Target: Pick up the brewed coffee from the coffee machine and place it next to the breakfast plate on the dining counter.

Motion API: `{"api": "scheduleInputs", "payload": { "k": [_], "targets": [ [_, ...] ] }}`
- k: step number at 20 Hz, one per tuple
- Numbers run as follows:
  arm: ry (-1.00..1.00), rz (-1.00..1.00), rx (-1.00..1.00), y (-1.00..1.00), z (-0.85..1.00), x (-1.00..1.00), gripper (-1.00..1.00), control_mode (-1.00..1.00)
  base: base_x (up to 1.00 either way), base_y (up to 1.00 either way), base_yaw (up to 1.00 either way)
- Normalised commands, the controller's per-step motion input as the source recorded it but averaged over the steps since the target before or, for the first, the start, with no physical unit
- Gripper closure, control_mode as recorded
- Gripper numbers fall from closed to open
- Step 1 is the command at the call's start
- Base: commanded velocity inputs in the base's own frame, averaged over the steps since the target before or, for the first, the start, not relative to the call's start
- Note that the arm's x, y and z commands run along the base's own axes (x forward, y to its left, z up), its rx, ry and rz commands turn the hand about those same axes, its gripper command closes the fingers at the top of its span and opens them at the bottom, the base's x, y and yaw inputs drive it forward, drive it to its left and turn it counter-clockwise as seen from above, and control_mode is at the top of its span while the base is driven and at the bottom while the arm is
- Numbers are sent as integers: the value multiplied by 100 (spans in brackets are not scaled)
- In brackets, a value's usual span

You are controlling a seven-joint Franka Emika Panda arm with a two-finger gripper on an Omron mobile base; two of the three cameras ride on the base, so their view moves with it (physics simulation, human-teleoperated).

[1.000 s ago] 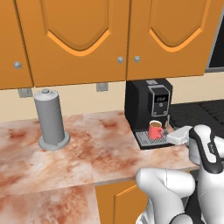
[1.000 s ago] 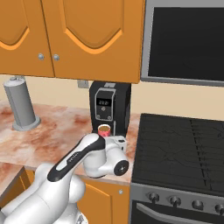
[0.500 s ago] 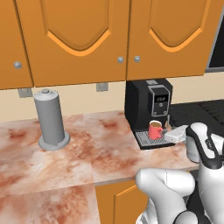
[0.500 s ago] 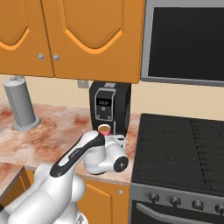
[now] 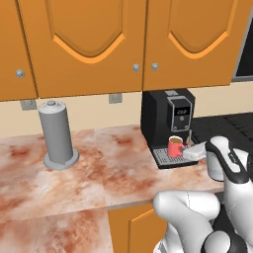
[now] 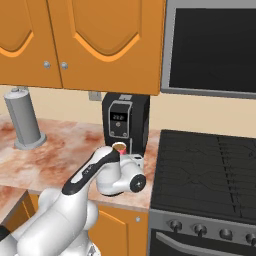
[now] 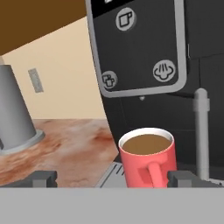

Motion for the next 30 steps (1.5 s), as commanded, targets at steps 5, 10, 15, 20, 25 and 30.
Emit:
{"api": "scheduleInputs", "payload": {
  "k": [5,10,15,20,25,30],
  "targets": [
    [2,0,0,0,-17,7,-100,-100,0,0,0],
    [1,0,0,0,-8,16,-100,-100,0,0,0],
    [2,0,0,0,-9,17,-100,-100,0,0,0],
    [1,0,0,0,-9,9,-100,-100,0,0,0],
    [1,0,0,0,-8,5,-100,-100,0,0,0],
    [0,0,0,0,-6,10,-100,-100,0,0,0]
  ]
}}
